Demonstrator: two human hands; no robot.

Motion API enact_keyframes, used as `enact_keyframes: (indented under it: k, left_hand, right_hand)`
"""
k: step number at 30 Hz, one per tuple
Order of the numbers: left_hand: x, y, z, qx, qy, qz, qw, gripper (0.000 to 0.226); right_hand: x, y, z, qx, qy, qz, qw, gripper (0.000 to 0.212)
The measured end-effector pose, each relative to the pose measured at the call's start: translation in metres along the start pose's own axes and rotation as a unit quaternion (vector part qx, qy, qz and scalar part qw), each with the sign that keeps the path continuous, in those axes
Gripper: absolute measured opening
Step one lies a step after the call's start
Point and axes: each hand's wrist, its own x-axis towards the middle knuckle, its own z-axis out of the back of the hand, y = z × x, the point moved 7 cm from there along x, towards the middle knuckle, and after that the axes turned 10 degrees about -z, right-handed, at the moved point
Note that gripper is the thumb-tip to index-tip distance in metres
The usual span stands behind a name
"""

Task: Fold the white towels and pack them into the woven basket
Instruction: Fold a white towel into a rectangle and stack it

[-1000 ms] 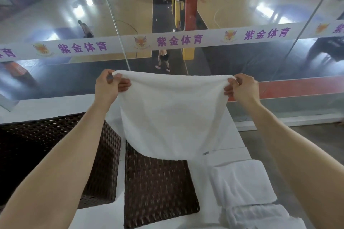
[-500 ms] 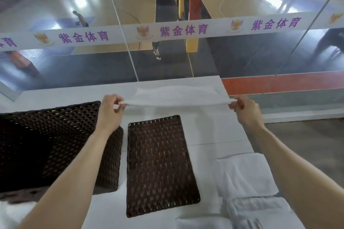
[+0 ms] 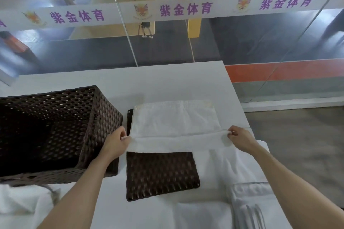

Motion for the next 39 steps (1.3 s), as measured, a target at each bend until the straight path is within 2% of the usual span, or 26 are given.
enact_keyframes:
  k: [6, 11, 13, 15, 17, 19, 21, 24, 26, 28, 29, 32, 34, 36, 39]
  left_hand:
    - [0.046, -0.008, 0.004, 0.018, -0.043, -0.012, 0.999, 0.009]
    - [0.104, -0.024, 0.013, 0.033, -0.1, -0.027, 0.994, 0.016]
    - [0.126, -0.017, 0.007, 0.018, -0.107, -0.01, 0.994, 0.019]
    - [0.142, 0.004, -0.01, -0.005, -0.083, 0.036, 0.996, 0.025]
    - [0.147, 0.033, -0.035, -0.022, -0.027, 0.106, 0.994, 0.041]
    - [0.141, 0.054, -0.056, -0.045, 0.013, 0.163, 0.985, 0.048]
    - [0.138, 0.065, -0.063, -0.065, -0.007, 0.181, 0.981, 0.04]
    - [0.135, 0.068, -0.059, -0.052, -0.075, 0.176, 0.98, 0.025]
    - [0.14, 0.059, -0.054, -0.005, -0.107, 0.122, 0.987, 0.034]
    - [0.156, 0.04, -0.054, 0.085, -0.072, 0.021, 0.994, 0.052]
    - [0.166, 0.03, -0.059, 0.13, -0.033, -0.03, 0.991, 0.059]
    - [0.187, 0.008, -0.075, 0.215, 0.101, -0.091, 0.967, 0.068]
    - [0.193, 0.001, -0.08, 0.268, 0.142, -0.098, 0.948, 0.065]
    - [0.197, -0.001, -0.08, 0.268, 0.162, -0.085, 0.946, 0.057]
    - [0.199, -0.005, -0.078, 0.283, 0.191, -0.071, 0.937, 0.053]
  right_hand:
    - [0.033, 0.032, 0.006, -0.006, -0.04, 0.017, 0.999, 0.012]
    - [0.075, 0.077, 0.023, 0.011, -0.092, 0.045, 0.995, 0.012]
    - [0.092, 0.09, 0.022, 0.014, -0.106, 0.038, 0.994, 0.02]
    - [0.114, 0.089, 0.002, 0.018, -0.052, -0.001, 0.998, 0.048]
    - [0.131, 0.075, -0.028, -0.017, 0.007, -0.049, 0.999, 0.077]
    - [0.14, 0.062, -0.046, -0.029, 0.0, -0.069, 0.997, 0.077]
    - [0.141, 0.057, -0.05, 0.004, -0.032, -0.081, 0.996, 0.069]
    - [0.139, 0.055, -0.047, 0.007, -0.091, -0.075, 0.993, 0.074]
    - [0.135, 0.069, -0.042, -0.059, -0.135, -0.016, 0.989, 0.086]
    - [0.136, 0.097, -0.044, -0.122, -0.136, 0.084, 0.98, 0.1]
    - [0.139, 0.112, -0.051, -0.155, -0.108, 0.126, 0.974, 0.107]
    - [0.15, 0.14, -0.079, -0.262, 0.008, 0.16, 0.952, 0.118]
    - [0.151, 0.149, -0.093, -0.344, 0.038, 0.14, 0.928, 0.103]
    - [0.15, 0.154, -0.099, -0.405, 0.033, 0.133, 0.904, 0.083]
    - [0.146, 0.156, -0.098, -0.433, 0.032, 0.131, 0.891, 0.068]
